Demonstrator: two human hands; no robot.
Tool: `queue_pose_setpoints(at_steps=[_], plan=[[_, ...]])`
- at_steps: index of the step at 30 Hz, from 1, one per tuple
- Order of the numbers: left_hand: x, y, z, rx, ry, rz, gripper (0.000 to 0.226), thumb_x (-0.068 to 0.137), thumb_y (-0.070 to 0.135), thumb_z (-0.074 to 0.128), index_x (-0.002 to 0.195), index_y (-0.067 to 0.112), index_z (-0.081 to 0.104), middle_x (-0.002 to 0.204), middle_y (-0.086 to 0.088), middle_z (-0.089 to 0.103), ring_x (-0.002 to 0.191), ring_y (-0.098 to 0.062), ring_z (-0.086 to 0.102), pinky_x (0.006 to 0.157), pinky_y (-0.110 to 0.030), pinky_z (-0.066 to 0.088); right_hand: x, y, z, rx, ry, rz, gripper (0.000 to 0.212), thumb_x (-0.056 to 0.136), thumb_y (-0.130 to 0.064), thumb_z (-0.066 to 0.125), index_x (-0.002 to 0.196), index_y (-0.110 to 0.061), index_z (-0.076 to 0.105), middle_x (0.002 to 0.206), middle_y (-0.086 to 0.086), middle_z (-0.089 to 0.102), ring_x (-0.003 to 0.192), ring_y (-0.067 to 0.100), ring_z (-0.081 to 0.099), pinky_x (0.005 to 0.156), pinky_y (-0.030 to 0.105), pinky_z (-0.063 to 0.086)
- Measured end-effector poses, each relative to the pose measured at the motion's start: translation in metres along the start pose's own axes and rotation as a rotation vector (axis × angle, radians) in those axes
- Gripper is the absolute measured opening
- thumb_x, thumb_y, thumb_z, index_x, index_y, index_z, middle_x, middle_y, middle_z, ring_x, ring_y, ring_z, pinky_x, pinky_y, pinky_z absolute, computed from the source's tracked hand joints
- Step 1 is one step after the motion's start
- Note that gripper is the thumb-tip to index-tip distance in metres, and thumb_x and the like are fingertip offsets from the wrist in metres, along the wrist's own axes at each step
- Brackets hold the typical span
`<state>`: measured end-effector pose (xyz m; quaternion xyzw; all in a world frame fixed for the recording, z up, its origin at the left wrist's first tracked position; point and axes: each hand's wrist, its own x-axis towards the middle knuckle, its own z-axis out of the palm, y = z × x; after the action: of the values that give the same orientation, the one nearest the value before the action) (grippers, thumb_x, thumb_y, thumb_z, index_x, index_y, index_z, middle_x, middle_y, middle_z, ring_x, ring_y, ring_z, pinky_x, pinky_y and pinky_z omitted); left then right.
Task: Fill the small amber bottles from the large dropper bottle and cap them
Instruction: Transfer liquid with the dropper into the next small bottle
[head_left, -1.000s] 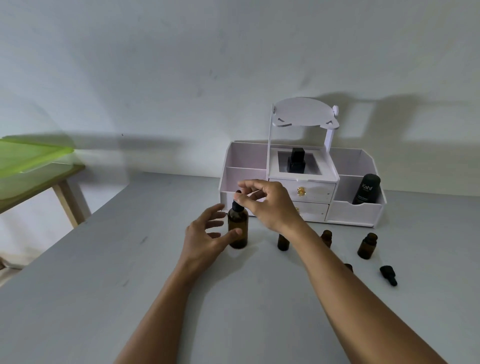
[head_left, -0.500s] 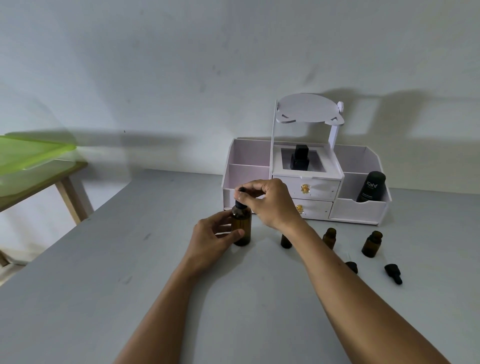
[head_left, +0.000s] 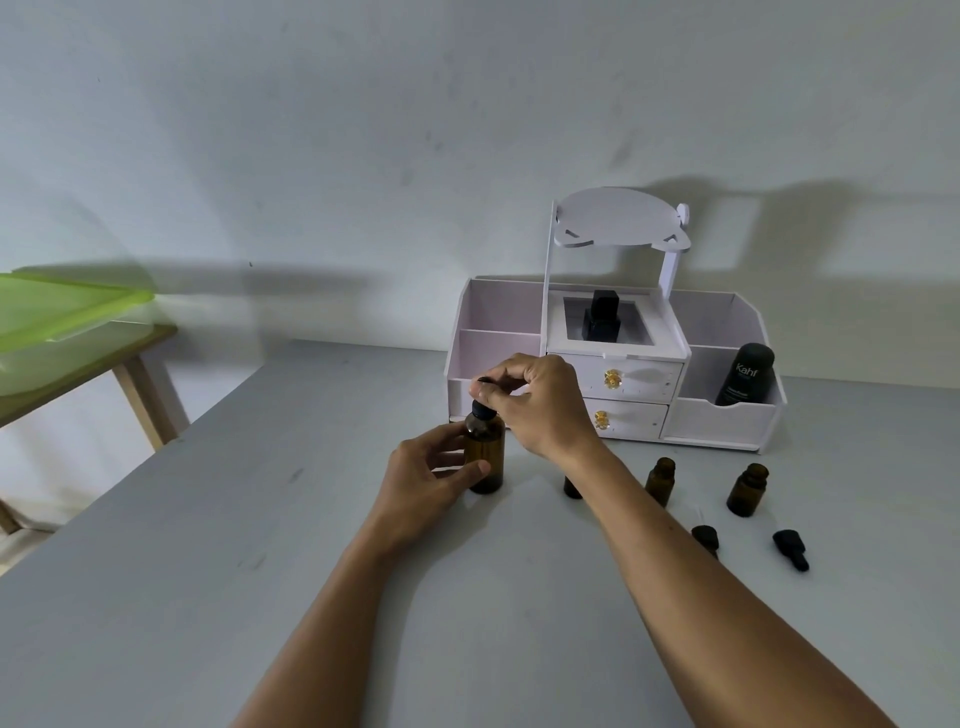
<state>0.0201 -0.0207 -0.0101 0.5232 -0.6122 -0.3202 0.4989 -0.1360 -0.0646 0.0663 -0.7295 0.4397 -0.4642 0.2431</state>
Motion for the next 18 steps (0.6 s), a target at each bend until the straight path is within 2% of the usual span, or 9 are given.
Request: queue_pose_setpoints(at_steps=[4,7,14,16,18], plan=[[0.000,0.000,0.000,-0.009,0.005,-0.008,0.048,0.082,0.012,0.080,0.127,0.022,0.066,0.106,0.006,0.075,0.097,-0.004,0.072,0.085,-0.021,0.057,-0.002,-0.002,-0.004,0.018,-0.034,0.008,0.016,0.085,-0.023,0.076,0.097,-0.011,0.079,0.094,-0.001,0.077,0.084,0.009,0.070,0.070,0.004,0.049],[0.000,-0.001,0.001,-0.010,0.011,-0.012,0.047,0.082,0.011,0.080,0.125,0.024,0.066,0.105,0.007,0.076,0.095,-0.004,0.073,0.085,-0.022,0.058,-0.002,-0.003,-0.005,0.015,-0.050,0.003,0.015,0.086,-0.023,0.076,0.096,-0.013,0.079,0.094,0.000,0.078,0.085,0.010,0.071,0.075,0.012,0.053],[-0.001,0.002,0.001,-0.004,0.014,-0.010,0.046,0.082,0.012,0.080,0.122,0.028,0.067,0.105,0.008,0.075,0.096,-0.002,0.072,0.084,-0.018,0.056,0.007,-0.010,-0.012,0.066,-0.048,0.009,0.009,0.088,-0.027,0.074,0.091,-0.018,0.077,0.086,-0.001,0.077,0.081,0.012,0.073,0.071,0.021,0.058],[-0.002,0.002,0.001,-0.004,0.021,-0.015,0.046,0.082,0.011,0.079,0.123,0.027,0.067,0.106,0.007,0.075,0.096,-0.002,0.071,0.083,-0.016,0.055,0.010,-0.015,-0.015,0.059,-0.038,-0.010,0.011,0.088,-0.026,0.074,0.093,-0.017,0.077,0.086,-0.002,0.077,0.079,0.009,0.073,0.071,0.020,0.057],[-0.002,0.002,0.001,-0.002,0.023,-0.019,0.046,0.082,0.010,0.079,0.122,0.028,0.067,0.106,0.006,0.075,0.096,0.000,0.071,0.085,-0.018,0.057,0.012,-0.022,-0.020,0.098,-0.026,-0.035,0.011,0.088,-0.022,0.074,0.093,-0.013,0.077,0.082,-0.002,0.076,0.072,0.000,0.071,0.067,0.012,0.053]])
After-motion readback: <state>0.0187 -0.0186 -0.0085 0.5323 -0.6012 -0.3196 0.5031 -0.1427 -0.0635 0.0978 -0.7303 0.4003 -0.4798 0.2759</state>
